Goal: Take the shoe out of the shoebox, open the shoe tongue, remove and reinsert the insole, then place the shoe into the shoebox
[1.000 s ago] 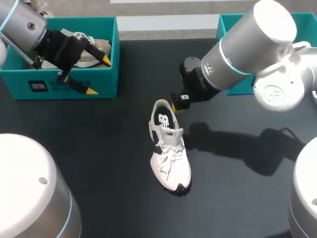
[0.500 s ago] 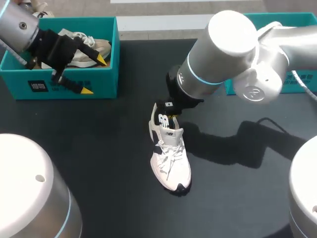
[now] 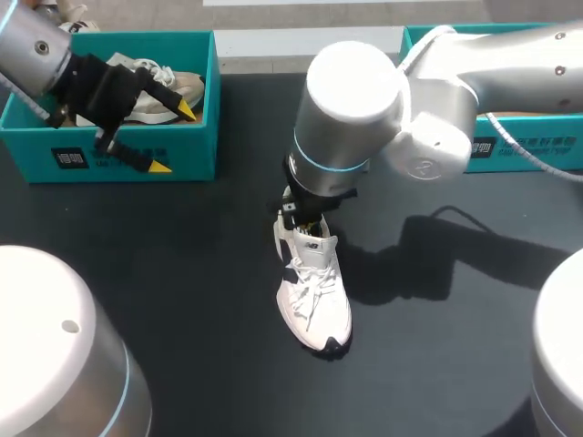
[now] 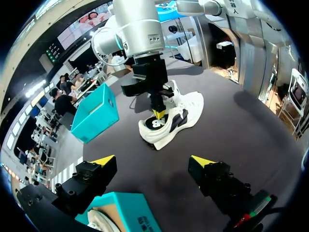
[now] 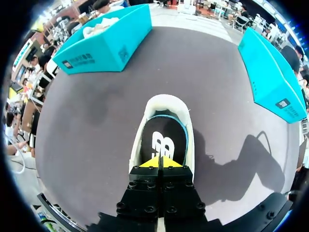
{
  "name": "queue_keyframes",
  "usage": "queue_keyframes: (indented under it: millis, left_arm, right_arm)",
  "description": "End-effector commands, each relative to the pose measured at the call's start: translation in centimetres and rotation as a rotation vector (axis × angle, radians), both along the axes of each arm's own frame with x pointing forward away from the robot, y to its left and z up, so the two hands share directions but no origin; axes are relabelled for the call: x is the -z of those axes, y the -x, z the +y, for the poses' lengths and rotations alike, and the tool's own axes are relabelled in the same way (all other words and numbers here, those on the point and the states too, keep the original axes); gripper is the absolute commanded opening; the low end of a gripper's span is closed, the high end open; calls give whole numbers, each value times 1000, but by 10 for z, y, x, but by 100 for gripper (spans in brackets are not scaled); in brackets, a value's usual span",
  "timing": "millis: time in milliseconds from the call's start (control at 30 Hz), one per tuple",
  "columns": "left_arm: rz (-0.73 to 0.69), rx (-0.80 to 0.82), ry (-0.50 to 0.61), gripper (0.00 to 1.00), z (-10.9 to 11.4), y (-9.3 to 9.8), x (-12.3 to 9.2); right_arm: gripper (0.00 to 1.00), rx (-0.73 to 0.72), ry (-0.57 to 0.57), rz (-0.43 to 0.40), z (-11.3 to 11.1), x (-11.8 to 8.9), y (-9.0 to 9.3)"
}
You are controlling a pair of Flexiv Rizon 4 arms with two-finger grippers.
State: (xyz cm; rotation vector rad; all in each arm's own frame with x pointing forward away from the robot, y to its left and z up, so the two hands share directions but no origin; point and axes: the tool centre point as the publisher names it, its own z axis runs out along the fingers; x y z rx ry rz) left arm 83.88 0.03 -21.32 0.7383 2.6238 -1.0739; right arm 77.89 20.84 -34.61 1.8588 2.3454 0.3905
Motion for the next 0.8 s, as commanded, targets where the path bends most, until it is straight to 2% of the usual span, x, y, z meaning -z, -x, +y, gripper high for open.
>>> queue_keyframes:
  millis: [33, 267, 500, 700, 800]
  left_arm:
    - [-1, 0, -3, 100, 0, 0, 0]
    - [-1, 0, -3, 100, 0, 0, 0]
    - [-1, 0, -3, 100, 0, 0, 0]
    - [-1, 0, -3, 100, 0, 0, 0]
    - [-1, 0, -3, 100, 0, 0, 0]
  right_arm:
    - [0, 4, 8, -2, -4, 0, 4]
    - [0, 1, 9, 20, -5, 14, 4]
    - [0, -35, 11, 52, -3, 37, -3]
    - [0, -67, 21, 74, -3, 41, -3]
    - [0, -73, 43, 68, -7, 35, -4]
